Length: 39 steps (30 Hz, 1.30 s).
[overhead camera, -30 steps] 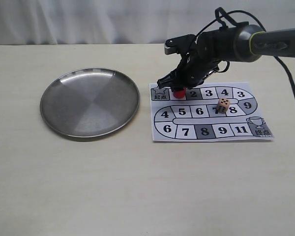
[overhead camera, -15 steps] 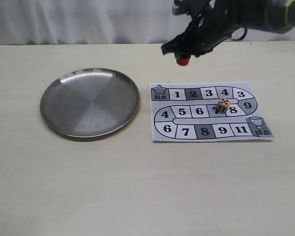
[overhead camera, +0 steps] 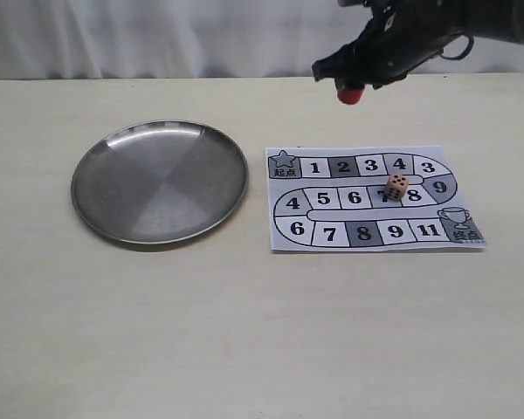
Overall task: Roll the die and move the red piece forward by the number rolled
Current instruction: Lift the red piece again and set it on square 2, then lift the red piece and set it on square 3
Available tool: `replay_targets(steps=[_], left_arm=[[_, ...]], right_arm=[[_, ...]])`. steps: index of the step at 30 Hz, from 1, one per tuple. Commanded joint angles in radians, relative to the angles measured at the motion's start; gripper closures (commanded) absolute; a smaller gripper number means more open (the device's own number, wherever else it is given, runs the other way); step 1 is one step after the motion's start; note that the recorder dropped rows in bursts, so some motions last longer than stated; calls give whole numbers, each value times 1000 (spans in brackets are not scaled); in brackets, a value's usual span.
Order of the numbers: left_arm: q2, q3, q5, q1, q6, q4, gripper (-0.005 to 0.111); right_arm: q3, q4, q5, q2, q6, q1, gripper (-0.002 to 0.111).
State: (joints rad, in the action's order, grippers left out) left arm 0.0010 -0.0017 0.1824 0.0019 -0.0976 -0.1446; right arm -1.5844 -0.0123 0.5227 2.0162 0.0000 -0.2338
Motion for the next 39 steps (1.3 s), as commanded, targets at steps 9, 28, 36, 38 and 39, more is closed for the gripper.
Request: replay_targets(steps=[9,28,36,38,39], left_arm=[[-1,2,-9,-2,-1,0,107],[-1,2,-9,-2,-1,0,107],[-1,2,-9,-2,-1,0,107],[-1,2,-9,-2,-1,0,107],[-1,2,-9,-2,-1,0,107]], right_arm=[[9,-7,-13,262,0,5,104],[-15,-3,51,218,0,5,104],[-64,-34,105,-40,0,36,104],[-64,-23,125,-50,0,59,104],[-64,-23,133,-47,0,65,104]])
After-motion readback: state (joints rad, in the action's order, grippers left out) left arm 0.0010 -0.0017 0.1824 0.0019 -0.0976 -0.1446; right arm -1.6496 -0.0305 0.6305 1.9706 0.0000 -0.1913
